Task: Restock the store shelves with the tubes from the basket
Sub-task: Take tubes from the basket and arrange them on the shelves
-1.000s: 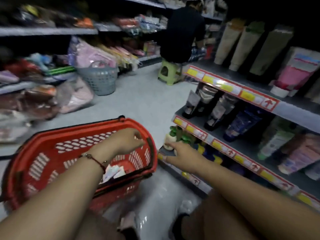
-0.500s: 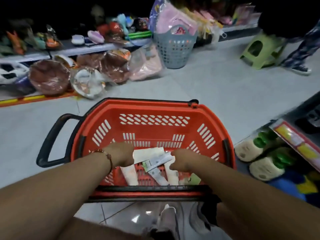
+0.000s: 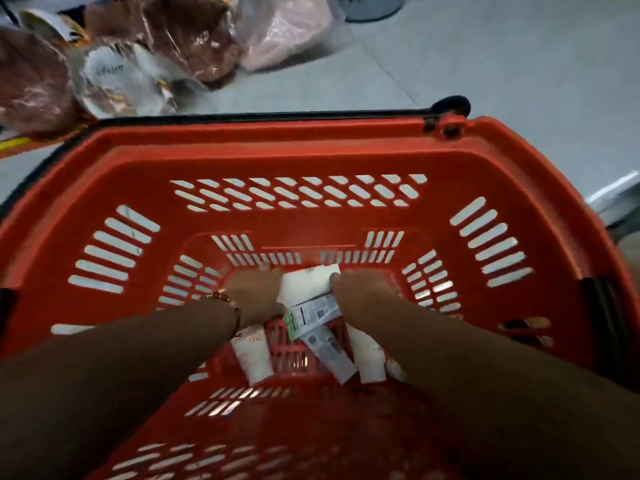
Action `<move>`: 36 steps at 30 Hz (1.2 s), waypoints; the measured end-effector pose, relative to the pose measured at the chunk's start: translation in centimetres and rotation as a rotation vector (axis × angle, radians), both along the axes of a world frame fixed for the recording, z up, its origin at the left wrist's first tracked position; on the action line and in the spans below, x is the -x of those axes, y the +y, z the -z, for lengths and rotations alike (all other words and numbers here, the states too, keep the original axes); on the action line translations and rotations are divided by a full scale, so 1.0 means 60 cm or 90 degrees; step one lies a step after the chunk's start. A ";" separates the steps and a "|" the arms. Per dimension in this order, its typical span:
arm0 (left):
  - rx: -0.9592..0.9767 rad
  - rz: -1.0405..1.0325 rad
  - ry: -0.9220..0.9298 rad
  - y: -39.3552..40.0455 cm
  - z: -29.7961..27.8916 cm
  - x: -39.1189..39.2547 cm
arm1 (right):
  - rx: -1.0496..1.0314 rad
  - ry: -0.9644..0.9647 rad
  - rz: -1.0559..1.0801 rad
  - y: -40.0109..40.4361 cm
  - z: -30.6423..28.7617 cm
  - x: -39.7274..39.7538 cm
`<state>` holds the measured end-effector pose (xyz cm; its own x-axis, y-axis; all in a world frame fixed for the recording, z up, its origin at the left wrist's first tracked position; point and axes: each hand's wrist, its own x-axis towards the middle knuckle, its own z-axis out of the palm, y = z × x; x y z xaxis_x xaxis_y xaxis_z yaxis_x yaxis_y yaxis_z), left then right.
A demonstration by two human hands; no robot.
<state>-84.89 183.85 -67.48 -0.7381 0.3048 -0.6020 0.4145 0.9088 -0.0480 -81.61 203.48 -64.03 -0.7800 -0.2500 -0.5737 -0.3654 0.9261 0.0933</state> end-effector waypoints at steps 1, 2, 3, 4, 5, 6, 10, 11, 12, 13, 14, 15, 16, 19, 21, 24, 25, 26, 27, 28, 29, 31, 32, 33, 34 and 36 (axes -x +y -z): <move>-0.003 -0.005 -0.001 0.000 0.006 -0.002 | -0.021 -0.013 -0.024 0.000 -0.002 0.004; -0.010 -0.012 -0.004 -0.001 0.007 -0.004 | -0.037 -0.028 -0.050 -0.003 -0.009 0.004; -0.022 -0.023 -0.009 -0.005 0.008 -0.005 | -0.042 -0.051 -0.058 -0.004 -0.012 0.002; -0.038 -0.033 -0.009 -0.007 0.002 -0.004 | -0.038 -0.075 -0.052 -0.005 -0.015 -0.003; -0.054 -0.047 -0.017 -0.008 -0.004 -0.002 | -0.024 -0.102 -0.033 -0.006 -0.018 -0.009; -0.073 -0.058 -0.029 -0.009 -0.011 0.001 | -0.008 -0.124 -0.015 -0.005 -0.030 -0.013; -0.137 -0.091 -0.058 0.001 -0.064 0.009 | 0.115 -0.175 0.135 0.013 -0.116 -0.032; -0.155 -0.099 -0.046 0.005 -0.086 0.012 | 0.135 -0.188 0.164 0.022 -0.143 -0.037; -0.178 -0.106 -0.030 0.010 -0.113 0.016 | 0.146 -0.198 0.191 0.032 -0.177 -0.042; -0.204 -0.109 -0.011 0.013 -0.146 0.018 | 0.145 -0.208 0.220 0.044 -0.209 -0.048; -0.231 -0.108 0.003 0.016 -0.182 0.018 | 0.156 -0.214 0.253 0.058 -0.245 -0.056; -0.259 -0.106 0.013 0.016 -0.221 0.016 | 0.172 -0.219 0.297 0.074 -0.281 -0.064; -0.294 -0.105 0.012 0.015 -0.263 0.010 | 0.205 -0.216 0.344 0.091 -0.317 -0.076; -0.457 -0.148 -0.102 -0.005 -0.390 -0.024 | 0.499 -0.271 0.573 0.132 -0.426 -0.130; -0.619 -0.206 -0.237 -0.010 -0.478 -0.062 | 0.735 -0.282 0.743 0.149 -0.489 -0.183; -0.837 -0.229 -0.370 0.010 -0.584 -0.121 | 1.047 -0.364 0.871 0.157 -0.547 -0.270; -0.905 -0.234 -0.404 0.026 -0.610 -0.144 | 1.145 -0.417 0.875 0.155 -0.556 -0.299; -0.964 -0.240 -0.435 0.044 -0.632 -0.168 | 1.234 -0.467 0.868 0.150 -0.565 -0.327; -1.017 -0.246 -0.460 0.063 -0.645 -0.188 | 1.316 -0.501 0.859 0.144 -0.572 -0.353; -1.060 -0.248 -0.474 0.085 -0.656 -0.208 | 1.379 -0.516 0.856 0.138 -0.578 -0.376; -1.092 -0.252 -0.473 0.109 -0.663 -0.228 | 1.422 -0.509 0.854 0.134 -0.582 -0.395; -1.137 -0.302 -0.430 0.157 -0.671 -0.263 | 1.463 -0.476 0.826 0.130 -0.588 -0.423; -1.149 -0.344 -0.379 0.179 -0.666 -0.278 | 1.478 -0.456 0.802 0.129 -0.594 -0.434; -1.146 -0.390 -0.325 0.199 -0.657 -0.292 | 1.487 -0.418 0.791 0.131 -0.592 -0.441; -1.127 -0.429 -0.290 0.217 -0.648 -0.306 | 1.486 -0.359 0.799 0.131 -0.590 -0.447; -1.048 -0.497 -0.355 0.257 -0.638 -0.331 | 1.430 -0.154 0.842 0.134 -0.583 -0.459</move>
<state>-65.00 199.28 -29.23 -0.8267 0.4839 -0.2872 -0.3914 -0.1277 0.9113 -54.09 211.49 -29.06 -0.9338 -0.0024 -0.3577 0.2568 -0.7006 -0.6657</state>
